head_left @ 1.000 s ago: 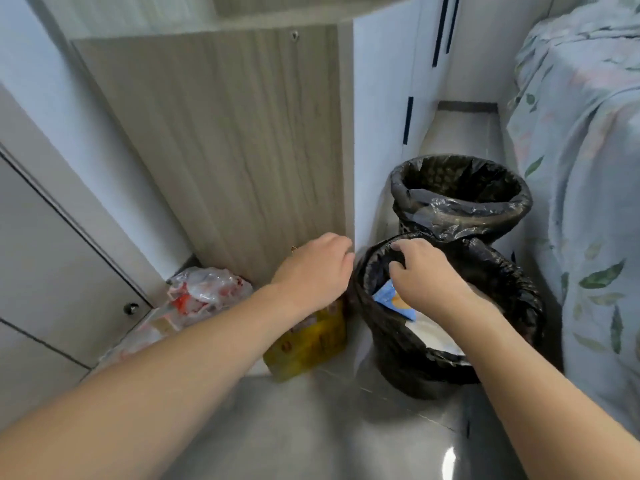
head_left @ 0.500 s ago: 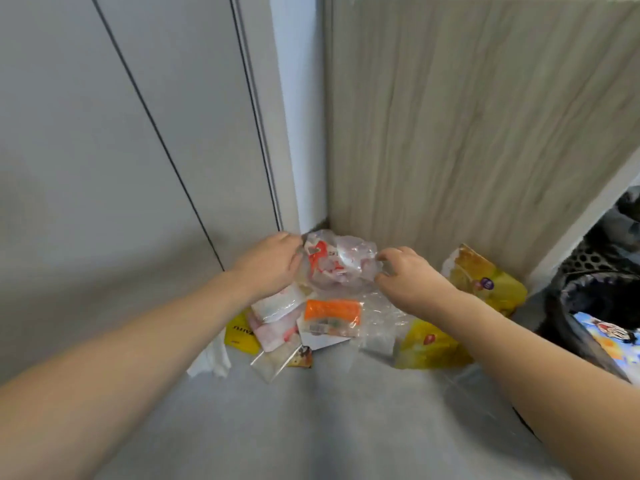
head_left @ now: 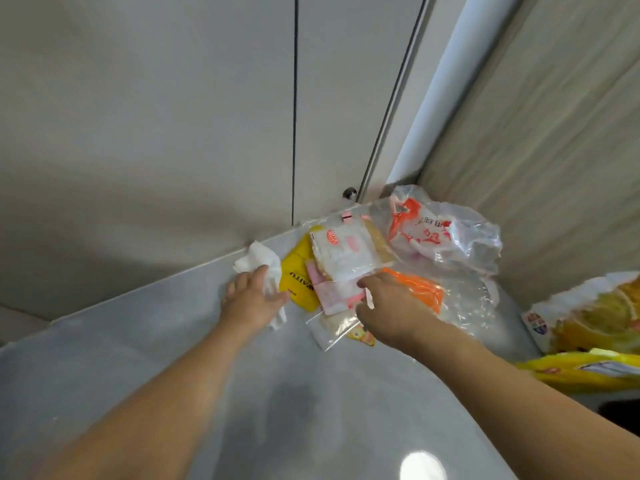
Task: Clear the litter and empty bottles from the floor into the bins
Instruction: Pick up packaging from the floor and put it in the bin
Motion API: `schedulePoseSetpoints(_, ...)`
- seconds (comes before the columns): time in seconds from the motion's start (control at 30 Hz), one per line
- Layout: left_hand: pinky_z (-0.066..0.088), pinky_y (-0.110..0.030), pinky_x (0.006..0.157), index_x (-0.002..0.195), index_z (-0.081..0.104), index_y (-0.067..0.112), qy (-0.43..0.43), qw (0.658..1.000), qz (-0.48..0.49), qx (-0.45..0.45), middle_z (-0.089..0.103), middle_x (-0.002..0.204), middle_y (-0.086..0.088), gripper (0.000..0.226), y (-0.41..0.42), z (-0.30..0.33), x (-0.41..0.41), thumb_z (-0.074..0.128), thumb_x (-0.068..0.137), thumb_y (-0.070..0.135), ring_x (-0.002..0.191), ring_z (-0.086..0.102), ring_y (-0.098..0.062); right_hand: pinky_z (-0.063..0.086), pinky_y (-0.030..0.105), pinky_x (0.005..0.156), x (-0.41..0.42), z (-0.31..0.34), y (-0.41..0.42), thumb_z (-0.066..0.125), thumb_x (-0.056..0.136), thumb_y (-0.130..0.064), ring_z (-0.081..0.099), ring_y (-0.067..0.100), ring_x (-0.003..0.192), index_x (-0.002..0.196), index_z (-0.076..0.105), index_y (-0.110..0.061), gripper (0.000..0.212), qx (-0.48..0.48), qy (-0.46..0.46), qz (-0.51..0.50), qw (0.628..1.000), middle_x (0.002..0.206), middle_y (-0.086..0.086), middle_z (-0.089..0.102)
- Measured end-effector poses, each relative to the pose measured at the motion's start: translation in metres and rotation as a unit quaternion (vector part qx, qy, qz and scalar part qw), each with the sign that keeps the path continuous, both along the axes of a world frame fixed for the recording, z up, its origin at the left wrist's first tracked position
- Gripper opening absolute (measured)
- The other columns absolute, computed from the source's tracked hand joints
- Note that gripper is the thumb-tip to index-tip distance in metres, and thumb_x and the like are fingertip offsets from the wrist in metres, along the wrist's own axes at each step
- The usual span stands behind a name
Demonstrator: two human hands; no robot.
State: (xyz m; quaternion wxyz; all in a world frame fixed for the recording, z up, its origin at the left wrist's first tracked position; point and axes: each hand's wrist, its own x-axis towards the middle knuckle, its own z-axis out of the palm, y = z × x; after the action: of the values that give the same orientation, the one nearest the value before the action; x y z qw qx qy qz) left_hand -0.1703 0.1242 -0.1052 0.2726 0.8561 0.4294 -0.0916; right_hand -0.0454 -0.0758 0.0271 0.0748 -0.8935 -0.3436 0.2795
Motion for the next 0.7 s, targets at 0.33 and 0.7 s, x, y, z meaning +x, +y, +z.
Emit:
schedulePoseSetpoints(0.33,0.036,-0.044,0.090,0.122,0.060,0.029,-0.076,0.959,-0.008,0.273,0.056,0.126,-0.008,0.036,-0.021,-0.057,-0.009,0.051,0.087,0.034,0.111,0.050,-0.033,0.024,0.040,0.113,0.035,-0.057,0.050,0.045,0.093,-0.038,0.027,0.028,0.137,0.147,0.024,-0.018,0.061,-0.084,-0.158,0.067,0.982,0.151,0.006,0.027)
schedulePoseSetpoints(0.7,0.034,-0.043,0.091,0.123,0.059,0.028,-0.066,0.957,0.001,0.282,0.054,0.128,-0.008,0.041,-0.023,-0.055,-0.005,0.052,0.084,0.034,0.111,0.048,-0.032,0.044,0.045,0.089,0.054,-0.096,0.063,0.066,0.081,-0.031,0.059,0.033,0.094,0.093,0.066,-0.011,0.024,-0.013,-0.295,0.125,0.947,0.097,0.008,0.063)
